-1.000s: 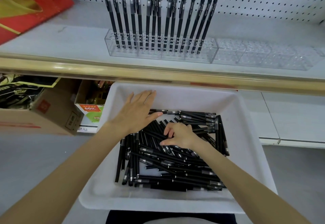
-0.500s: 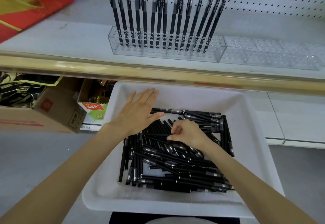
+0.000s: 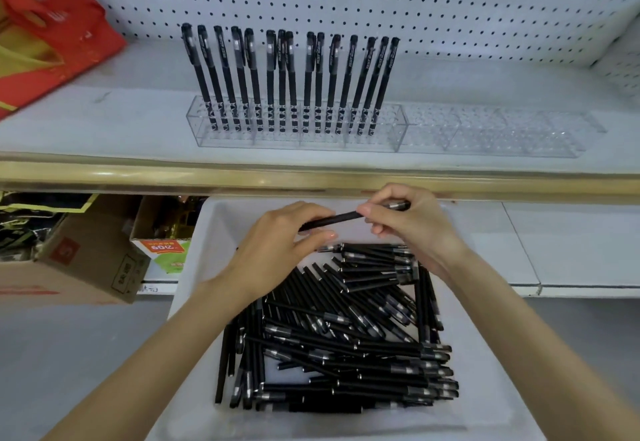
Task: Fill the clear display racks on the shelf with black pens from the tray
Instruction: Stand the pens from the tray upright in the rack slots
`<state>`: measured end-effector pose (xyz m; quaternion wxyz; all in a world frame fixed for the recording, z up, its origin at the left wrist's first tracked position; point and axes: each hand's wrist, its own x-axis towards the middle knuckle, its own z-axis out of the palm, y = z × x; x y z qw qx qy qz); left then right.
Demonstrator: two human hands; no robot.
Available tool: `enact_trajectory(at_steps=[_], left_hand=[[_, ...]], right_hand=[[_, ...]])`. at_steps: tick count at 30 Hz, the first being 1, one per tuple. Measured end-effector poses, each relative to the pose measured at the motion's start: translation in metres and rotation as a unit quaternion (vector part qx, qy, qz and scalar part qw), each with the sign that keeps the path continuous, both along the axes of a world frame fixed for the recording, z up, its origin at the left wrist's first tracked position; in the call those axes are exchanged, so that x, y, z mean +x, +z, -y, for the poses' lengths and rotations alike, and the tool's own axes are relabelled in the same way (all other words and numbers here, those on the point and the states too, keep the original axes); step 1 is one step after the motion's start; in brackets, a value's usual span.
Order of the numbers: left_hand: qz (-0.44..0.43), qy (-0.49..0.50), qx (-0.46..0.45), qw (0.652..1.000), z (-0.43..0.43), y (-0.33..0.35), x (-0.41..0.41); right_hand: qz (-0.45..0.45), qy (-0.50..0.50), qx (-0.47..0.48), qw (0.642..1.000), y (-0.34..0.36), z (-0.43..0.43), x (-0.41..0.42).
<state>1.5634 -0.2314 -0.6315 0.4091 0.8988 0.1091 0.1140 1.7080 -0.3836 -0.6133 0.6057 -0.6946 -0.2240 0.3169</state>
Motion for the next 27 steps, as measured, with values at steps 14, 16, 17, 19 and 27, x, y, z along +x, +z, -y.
enact_trajectory(at_steps=[14,16,17,19,27], left_hand=[[0.11,0.045,0.067,0.991,0.021,0.054,0.058],[0.119,0.036,0.217,0.968,0.012,0.064,0.069],[0.12,0.033,0.27,0.955,0.007,0.068,0.075],[0.102,0.026,0.344,0.933,-0.003,0.073,0.086],[-0.064,0.006,0.375,0.925,-0.009,0.07,0.108]], right_hand=[[0.101,-0.001,0.088,0.991,0.082,0.006,0.054],[0.158,-0.023,0.089,0.983,0.102,0.004,0.076],[0.179,-0.039,0.093,0.979,0.111,0.004,0.088],[0.217,-0.063,0.091,0.97,0.123,0.001,0.11],[0.309,-0.024,0.007,0.951,0.115,-0.033,0.152]])
